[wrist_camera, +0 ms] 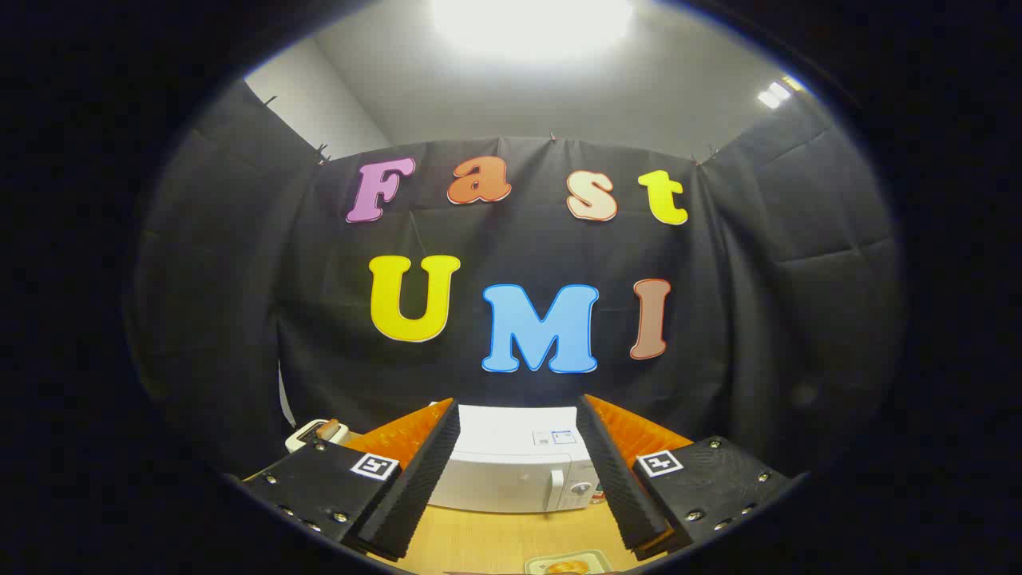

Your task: Open the microwave, put the food inside, and close the microwave door.

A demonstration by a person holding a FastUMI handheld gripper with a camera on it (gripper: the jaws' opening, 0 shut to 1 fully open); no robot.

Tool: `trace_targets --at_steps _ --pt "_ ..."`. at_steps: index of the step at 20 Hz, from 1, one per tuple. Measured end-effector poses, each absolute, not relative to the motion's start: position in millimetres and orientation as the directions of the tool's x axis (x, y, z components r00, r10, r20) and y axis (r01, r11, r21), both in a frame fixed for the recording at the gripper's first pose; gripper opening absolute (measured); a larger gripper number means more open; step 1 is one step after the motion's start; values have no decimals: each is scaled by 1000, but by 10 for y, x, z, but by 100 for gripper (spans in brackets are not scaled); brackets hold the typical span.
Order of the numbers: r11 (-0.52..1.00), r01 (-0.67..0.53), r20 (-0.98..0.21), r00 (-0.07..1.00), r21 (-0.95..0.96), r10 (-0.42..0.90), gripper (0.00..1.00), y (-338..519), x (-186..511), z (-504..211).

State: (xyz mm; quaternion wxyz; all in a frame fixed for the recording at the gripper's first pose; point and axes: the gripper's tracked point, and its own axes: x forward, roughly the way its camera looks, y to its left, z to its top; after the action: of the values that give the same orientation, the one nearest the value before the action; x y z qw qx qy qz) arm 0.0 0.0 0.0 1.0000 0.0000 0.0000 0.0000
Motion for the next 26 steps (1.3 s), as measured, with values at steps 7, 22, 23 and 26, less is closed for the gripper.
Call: trace_targets --at_steps 7,22,23,26 --pt "1000 -8 36 999 0 8 93 10 0 -2" --pt "1000 -2 108 994 -13 4 93 -261 299 -488" --pt "1000 -6 106 994 -3 6 93 -283 337 -571" --pt "1000 7 99 995 11 -8 93 -431 527 -912"
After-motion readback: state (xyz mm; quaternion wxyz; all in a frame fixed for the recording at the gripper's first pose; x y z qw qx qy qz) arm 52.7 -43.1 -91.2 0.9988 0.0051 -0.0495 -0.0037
